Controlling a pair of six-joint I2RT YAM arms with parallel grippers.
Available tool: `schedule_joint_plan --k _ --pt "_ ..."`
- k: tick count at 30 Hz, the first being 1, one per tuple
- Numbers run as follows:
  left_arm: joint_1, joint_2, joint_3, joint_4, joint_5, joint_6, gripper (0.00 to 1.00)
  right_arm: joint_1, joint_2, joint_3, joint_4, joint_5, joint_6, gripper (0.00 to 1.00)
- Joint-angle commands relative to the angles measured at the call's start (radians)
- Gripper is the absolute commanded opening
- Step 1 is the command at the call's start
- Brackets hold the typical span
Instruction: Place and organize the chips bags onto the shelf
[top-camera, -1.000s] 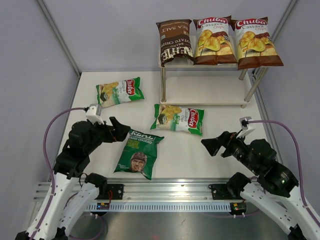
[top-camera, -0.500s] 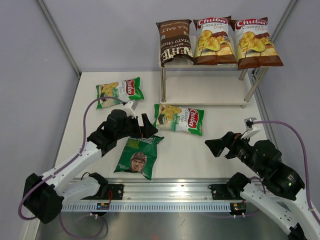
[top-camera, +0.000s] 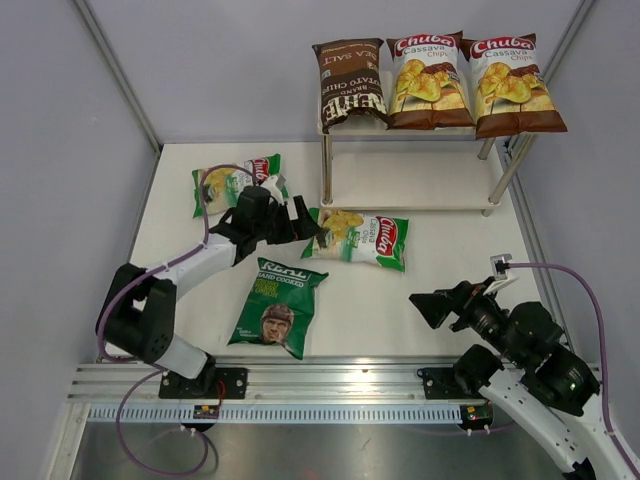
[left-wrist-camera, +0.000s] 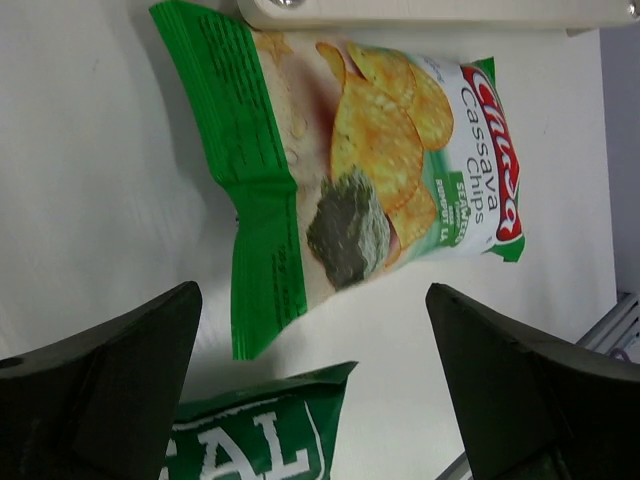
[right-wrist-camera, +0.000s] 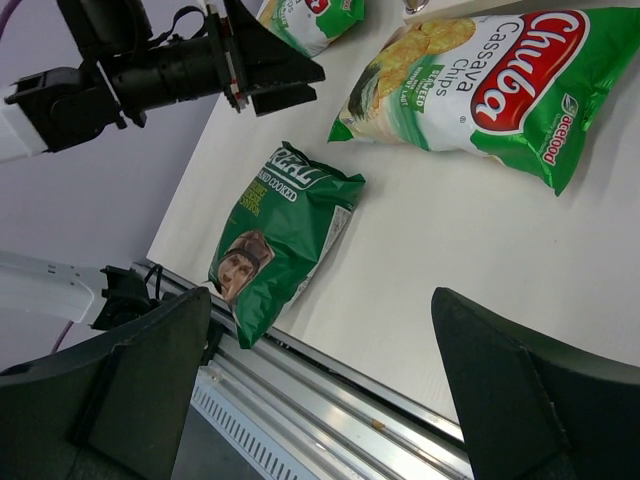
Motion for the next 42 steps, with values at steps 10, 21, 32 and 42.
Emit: schedule_joint_plan --k 10,21,32,42 --pt "0.072 0.311 0.126 0.238 0.285 -0.093 0.99 -0.003 -0.023 0.054 0.018 -0.052 0.02 0.99" --pt "0.072 0.38 -0.064 0.631 0.344 -0.224 0.68 -0.003 0.011 0.031 0.067 -0.096 0.034 0.99" --pt "0.07 0.184 -0.271 0.91 0.231 -0.323 0.25 -0.003 -0.019 0.026 0.041 -0.076 0.039 0.99" --pt "0.07 -0.097 -0.365 0.896 0.238 -0.265 0.0 -0.003 -0.024 0.0 0.033 0.0 0.059 0.99"
